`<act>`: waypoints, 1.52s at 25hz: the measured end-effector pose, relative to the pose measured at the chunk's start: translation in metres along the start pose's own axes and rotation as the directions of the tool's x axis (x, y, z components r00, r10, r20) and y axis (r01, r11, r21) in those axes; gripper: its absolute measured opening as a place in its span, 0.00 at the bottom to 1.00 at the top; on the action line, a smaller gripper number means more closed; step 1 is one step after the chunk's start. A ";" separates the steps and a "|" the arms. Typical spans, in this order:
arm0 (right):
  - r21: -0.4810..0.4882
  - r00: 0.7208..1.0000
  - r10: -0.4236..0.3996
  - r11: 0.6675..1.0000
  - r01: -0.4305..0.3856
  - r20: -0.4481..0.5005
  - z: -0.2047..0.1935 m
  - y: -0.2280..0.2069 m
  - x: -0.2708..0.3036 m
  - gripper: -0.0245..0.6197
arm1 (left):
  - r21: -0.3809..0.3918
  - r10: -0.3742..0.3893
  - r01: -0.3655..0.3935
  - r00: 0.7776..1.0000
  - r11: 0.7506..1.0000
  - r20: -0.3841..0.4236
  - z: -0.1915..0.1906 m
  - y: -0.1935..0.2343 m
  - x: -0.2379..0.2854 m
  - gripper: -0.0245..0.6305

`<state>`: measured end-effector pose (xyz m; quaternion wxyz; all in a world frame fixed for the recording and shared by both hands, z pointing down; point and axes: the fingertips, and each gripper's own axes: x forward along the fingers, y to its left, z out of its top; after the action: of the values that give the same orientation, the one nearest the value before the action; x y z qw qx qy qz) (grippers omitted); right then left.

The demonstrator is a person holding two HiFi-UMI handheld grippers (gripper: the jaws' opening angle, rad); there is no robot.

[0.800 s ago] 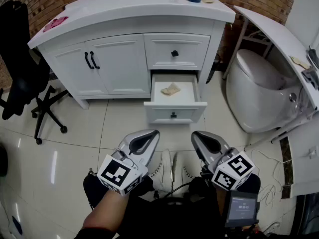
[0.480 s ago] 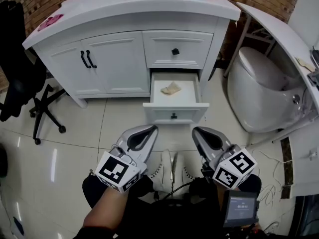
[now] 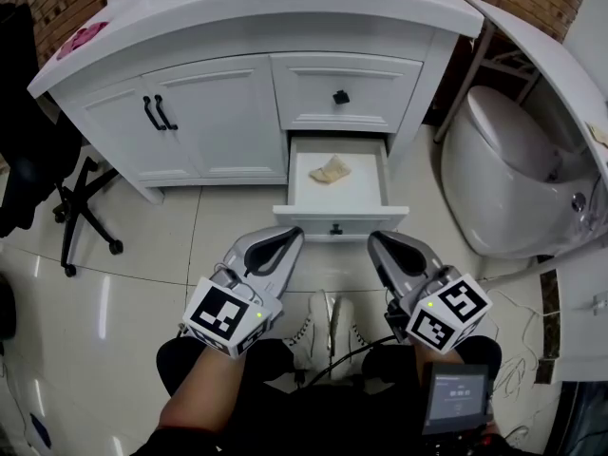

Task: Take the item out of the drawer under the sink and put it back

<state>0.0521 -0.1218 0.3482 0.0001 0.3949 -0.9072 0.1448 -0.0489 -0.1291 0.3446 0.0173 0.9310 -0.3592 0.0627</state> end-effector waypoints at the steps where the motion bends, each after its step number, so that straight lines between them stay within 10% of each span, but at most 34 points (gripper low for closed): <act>1: 0.002 1.000 -0.003 1.000 0.003 -0.004 -0.001 -0.004 0.004 0.05 | -0.002 0.004 -0.004 1.000 1.000 -0.007 -0.001 0.004 0.003 0.05; 22: 0.040 1.000 -0.003 0.999 0.004 -0.025 -0.007 -0.035 0.030 0.05 | 0.136 0.000 0.013 0.996 0.991 -0.094 -0.017 0.030 0.043 0.05; 29: 0.042 0.999 0.001 0.999 0.001 -0.034 -0.010 -0.036 0.030 0.05 | 0.469 0.016 0.092 0.975 0.878 -0.220 -0.025 0.054 0.084 0.05; 38: 0.061 0.998 0.009 0.998 -0.005 -0.064 -0.022 -0.038 0.037 0.05 | 0.535 -0.043 0.253 0.927 0.806 -0.373 -0.053 0.096 0.167 0.08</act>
<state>0.0514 -0.1667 0.3838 0.0166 0.3866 -0.9034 0.1848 0.0040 -0.3076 0.4172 -0.1968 0.8923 -0.2400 0.3277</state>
